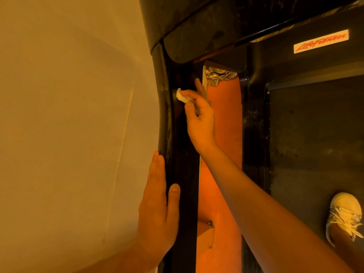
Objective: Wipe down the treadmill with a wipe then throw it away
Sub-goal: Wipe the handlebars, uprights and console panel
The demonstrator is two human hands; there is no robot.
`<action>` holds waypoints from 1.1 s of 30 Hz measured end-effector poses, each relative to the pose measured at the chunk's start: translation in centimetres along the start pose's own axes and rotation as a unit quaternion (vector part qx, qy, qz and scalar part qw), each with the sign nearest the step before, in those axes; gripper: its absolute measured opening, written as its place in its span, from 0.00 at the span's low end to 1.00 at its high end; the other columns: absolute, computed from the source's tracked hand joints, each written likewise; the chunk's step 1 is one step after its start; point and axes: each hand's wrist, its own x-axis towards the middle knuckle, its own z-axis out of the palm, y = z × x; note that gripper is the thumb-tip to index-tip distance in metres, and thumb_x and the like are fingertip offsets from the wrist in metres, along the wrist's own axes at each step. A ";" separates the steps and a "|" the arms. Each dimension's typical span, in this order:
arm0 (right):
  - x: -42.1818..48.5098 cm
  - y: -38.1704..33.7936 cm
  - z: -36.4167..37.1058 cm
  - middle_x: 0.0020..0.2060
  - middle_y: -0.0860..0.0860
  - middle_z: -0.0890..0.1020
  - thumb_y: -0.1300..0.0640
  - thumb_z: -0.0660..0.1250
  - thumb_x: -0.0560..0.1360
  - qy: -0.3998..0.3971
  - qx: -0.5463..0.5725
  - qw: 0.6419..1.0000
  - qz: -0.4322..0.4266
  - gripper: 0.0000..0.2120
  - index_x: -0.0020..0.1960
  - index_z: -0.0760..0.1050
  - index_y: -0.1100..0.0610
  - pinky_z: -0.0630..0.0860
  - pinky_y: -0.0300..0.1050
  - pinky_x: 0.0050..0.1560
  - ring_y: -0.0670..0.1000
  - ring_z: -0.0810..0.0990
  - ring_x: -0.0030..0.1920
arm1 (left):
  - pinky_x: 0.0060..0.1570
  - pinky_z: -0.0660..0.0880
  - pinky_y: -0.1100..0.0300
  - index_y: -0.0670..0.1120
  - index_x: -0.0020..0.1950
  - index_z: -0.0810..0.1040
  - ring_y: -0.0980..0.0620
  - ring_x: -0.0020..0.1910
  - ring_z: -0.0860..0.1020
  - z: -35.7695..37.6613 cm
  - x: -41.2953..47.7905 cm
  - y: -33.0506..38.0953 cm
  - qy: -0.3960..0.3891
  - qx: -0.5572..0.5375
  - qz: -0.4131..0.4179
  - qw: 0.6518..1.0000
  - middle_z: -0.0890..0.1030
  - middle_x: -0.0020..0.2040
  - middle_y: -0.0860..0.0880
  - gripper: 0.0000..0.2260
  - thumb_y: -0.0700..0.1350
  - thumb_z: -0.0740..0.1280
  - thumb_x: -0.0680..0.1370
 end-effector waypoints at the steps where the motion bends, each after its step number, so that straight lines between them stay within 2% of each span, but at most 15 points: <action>1: -0.4 0.2 -0.1 0.74 0.38 0.65 0.59 0.61 0.81 -0.011 0.005 1.000 0.004 0.15 0.58 0.78 0.41 0.56 0.74 0.75 0.51 0.61 0.80 | 0.77 0.63 0.44 0.72 0.79 0.43 0.60 0.81 0.54 0.0 0.0 0.0 0.000 0.000 -0.002 1.000 0.52 0.82 0.64 0.27 0.59 0.52 0.84; 5: -1.0 -1.1 0.3 0.74 0.39 0.64 0.53 0.62 0.78 -0.049 0.078 0.993 0.074 0.07 0.53 0.77 0.44 0.49 0.65 0.80 0.50 0.57 0.81 | 0.76 0.64 0.43 0.72 0.80 0.43 0.60 0.81 0.55 0.0 0.0 -0.1 -0.003 0.004 -0.003 1.000 0.53 0.82 0.64 0.27 0.59 0.53 0.84; 8: -0.3 -1.8 0.3 0.79 0.48 0.63 0.53 0.62 0.84 -0.046 0.091 0.990 0.093 0.06 0.53 0.77 0.48 0.52 0.57 0.81 0.48 0.56 0.81 | 0.76 0.65 0.42 0.72 0.80 0.44 0.59 0.81 0.55 0.0 0.0 -0.2 -0.002 -0.002 -0.001 1.000 0.53 0.83 0.62 0.27 0.59 0.53 0.84; 10: 0.0 -1.7 0.3 0.81 0.50 0.60 0.57 0.61 0.85 -0.051 0.063 0.993 0.086 0.08 0.62 0.75 0.50 0.61 0.40 0.77 0.48 0.55 0.81 | 0.76 0.65 0.42 0.73 0.79 0.43 0.59 0.81 0.55 0.1 0.0 -0.1 -0.002 -0.002 -0.004 1.000 0.54 0.82 0.63 0.27 0.59 0.53 0.84; 11: 0.1 -1.6 0.3 0.82 0.51 0.57 0.57 0.62 0.84 -0.053 0.045 0.994 0.089 0.14 0.69 0.72 0.50 0.62 0.32 0.72 0.49 0.54 0.81 | 0.76 0.65 0.41 0.73 0.79 0.43 0.59 0.81 0.56 0.1 0.0 -0.1 -0.002 0.000 -0.005 1.000 0.54 0.82 0.63 0.27 0.59 0.53 0.84; 12: 0.4 -1.7 0.3 0.82 0.51 0.55 0.54 0.61 0.82 -0.053 0.022 0.994 0.097 0.21 0.75 0.67 0.51 0.61 0.31 0.71 0.50 0.52 0.82 | 0.76 0.65 0.42 0.73 0.79 0.43 0.59 0.81 0.56 0.1 0.0 -0.1 -0.002 0.001 -0.005 1.000 0.54 0.82 0.63 0.27 0.59 0.52 0.84; 14: 1.2 -1.9 0.5 0.83 0.53 0.50 0.49 0.59 0.78 -0.065 -0.050 0.988 0.133 0.35 0.82 0.55 0.56 0.54 0.44 0.77 0.53 0.47 0.83 | 0.76 0.65 0.42 0.73 0.79 0.43 0.59 0.81 0.56 0.0 0.0 -0.2 -0.001 0.003 -0.002 1.000 0.54 0.82 0.62 0.27 0.59 0.52 0.84; 16: 1.9 -2.0 0.7 0.83 0.58 0.45 0.53 0.60 0.84 -0.104 -0.138 0.974 0.146 0.34 0.82 0.47 0.61 0.44 0.47 0.78 0.57 0.42 0.83 | 0.76 0.65 0.43 0.72 0.79 0.43 0.59 0.81 0.56 0.1 0.0 -0.2 -0.001 0.005 0.001 1.000 0.54 0.83 0.63 0.27 0.59 0.52 0.84; 18: 2.0 -2.2 1.0 0.83 0.59 0.43 0.55 0.55 0.87 -0.103 -0.169 0.968 0.153 0.30 0.82 0.44 0.62 0.39 0.47 0.78 0.57 0.40 0.83 | 0.77 0.63 0.46 0.72 0.80 0.43 0.60 0.81 0.55 0.1 0.0 -0.1 0.000 0.005 0.003 1.000 0.53 0.82 0.64 0.27 0.59 0.52 0.84; 22: 1.6 -3.5 2.1 0.83 0.54 0.40 0.45 0.48 0.87 -0.095 -0.136 0.975 0.145 0.31 0.83 0.41 0.57 0.37 0.51 0.79 0.53 0.37 0.82 | 0.76 0.61 0.55 0.73 0.79 0.43 0.62 0.81 0.55 0.1 0.0 0.0 0.001 0.010 0.004 1.000 0.53 0.82 0.66 0.27 0.59 0.52 0.83; 26: 2.0 -3.4 1.8 0.83 0.53 0.39 0.44 0.47 0.87 -0.115 -0.132 0.974 0.141 0.31 0.83 0.40 0.56 0.37 0.50 0.79 0.52 0.36 0.82 | 0.76 0.59 0.56 0.69 0.80 0.43 0.62 0.81 0.54 0.1 0.0 -0.1 0.001 0.009 0.001 1.000 0.52 0.82 0.66 0.28 0.59 0.52 0.83; 30: 2.6 -3.6 1.8 0.83 0.55 0.40 0.45 0.49 0.87 -0.098 -0.135 0.970 0.176 0.32 0.83 0.40 0.57 0.39 0.53 0.80 0.55 0.37 0.82 | 0.76 0.58 0.55 0.70 0.80 0.43 0.62 0.81 0.54 0.2 -0.1 -0.1 0.000 0.013 -0.001 1.000 0.52 0.82 0.65 0.28 0.59 0.52 0.84; 33: 1.7 -4.1 2.2 0.83 0.53 0.40 0.46 0.47 0.88 -0.110 -0.133 0.974 0.149 0.30 0.83 0.40 0.56 0.36 0.52 0.80 0.52 0.36 0.82 | 0.76 0.59 0.55 0.71 0.80 0.43 0.62 0.81 0.54 0.1 0.0 -0.1 0.000 0.008 -0.003 1.000 0.52 0.82 0.65 0.27 0.60 0.52 0.83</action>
